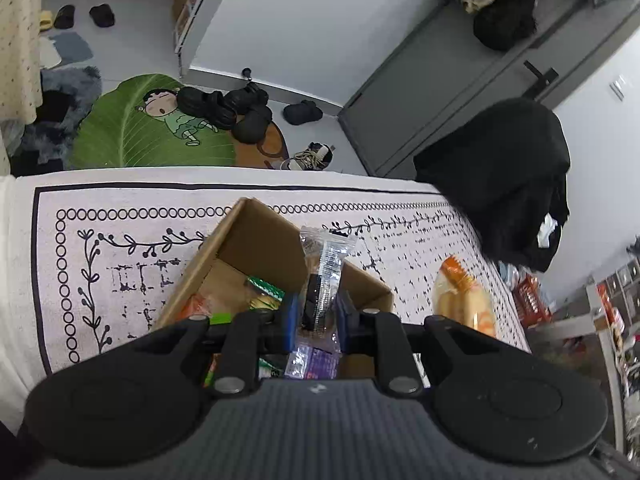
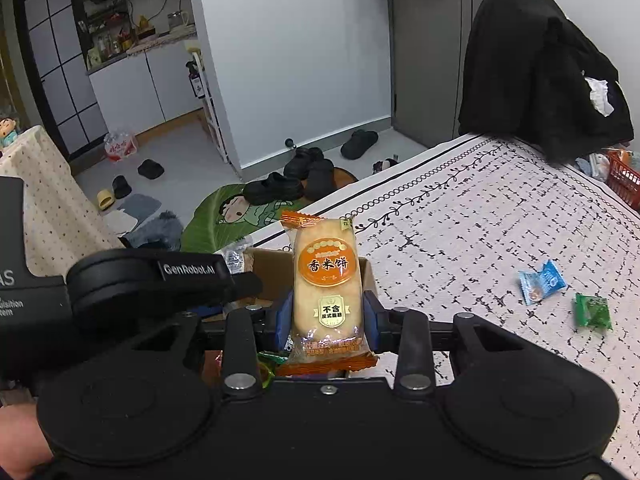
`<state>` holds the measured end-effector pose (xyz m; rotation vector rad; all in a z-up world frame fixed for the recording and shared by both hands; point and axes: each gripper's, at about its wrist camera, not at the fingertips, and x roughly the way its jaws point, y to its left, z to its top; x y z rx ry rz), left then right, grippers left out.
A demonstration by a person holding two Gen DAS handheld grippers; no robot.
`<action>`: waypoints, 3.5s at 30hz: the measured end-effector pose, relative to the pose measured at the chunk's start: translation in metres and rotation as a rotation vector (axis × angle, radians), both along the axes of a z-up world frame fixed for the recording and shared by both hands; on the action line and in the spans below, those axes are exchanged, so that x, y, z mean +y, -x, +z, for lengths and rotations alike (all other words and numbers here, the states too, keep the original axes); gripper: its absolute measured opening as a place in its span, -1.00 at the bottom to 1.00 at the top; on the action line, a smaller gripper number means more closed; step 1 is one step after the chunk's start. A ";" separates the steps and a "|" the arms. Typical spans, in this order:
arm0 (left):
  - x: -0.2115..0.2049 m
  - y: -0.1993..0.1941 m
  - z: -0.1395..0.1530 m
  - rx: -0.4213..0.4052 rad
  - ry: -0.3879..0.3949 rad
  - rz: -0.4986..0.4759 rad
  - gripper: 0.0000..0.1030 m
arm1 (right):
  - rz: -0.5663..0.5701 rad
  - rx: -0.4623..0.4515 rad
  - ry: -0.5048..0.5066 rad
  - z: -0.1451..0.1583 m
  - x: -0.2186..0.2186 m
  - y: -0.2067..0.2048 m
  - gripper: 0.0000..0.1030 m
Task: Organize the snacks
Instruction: 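Carry the clear pack and bread pack over the box and open both tools, then move both tools back toward the blue and green candies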
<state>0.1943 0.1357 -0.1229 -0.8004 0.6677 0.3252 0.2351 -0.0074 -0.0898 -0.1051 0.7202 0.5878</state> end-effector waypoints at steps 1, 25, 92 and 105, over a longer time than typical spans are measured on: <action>0.003 0.001 -0.001 -0.005 0.012 0.011 -0.62 | 0.001 0.002 0.001 0.000 0.002 0.000 -0.32; 0.041 0.036 -0.006 0.098 0.116 0.260 0.41 | 0.135 0.051 0.005 -0.011 0.047 -0.009 0.21; -0.142 -0.038 0.022 0.037 -0.328 -0.310 1.00 | -0.499 0.204 -0.255 -0.078 -0.259 -0.060 0.83; -0.184 -0.077 0.004 0.055 -0.344 -0.364 0.96 | -0.496 0.234 -0.315 -0.111 -0.264 -0.091 0.51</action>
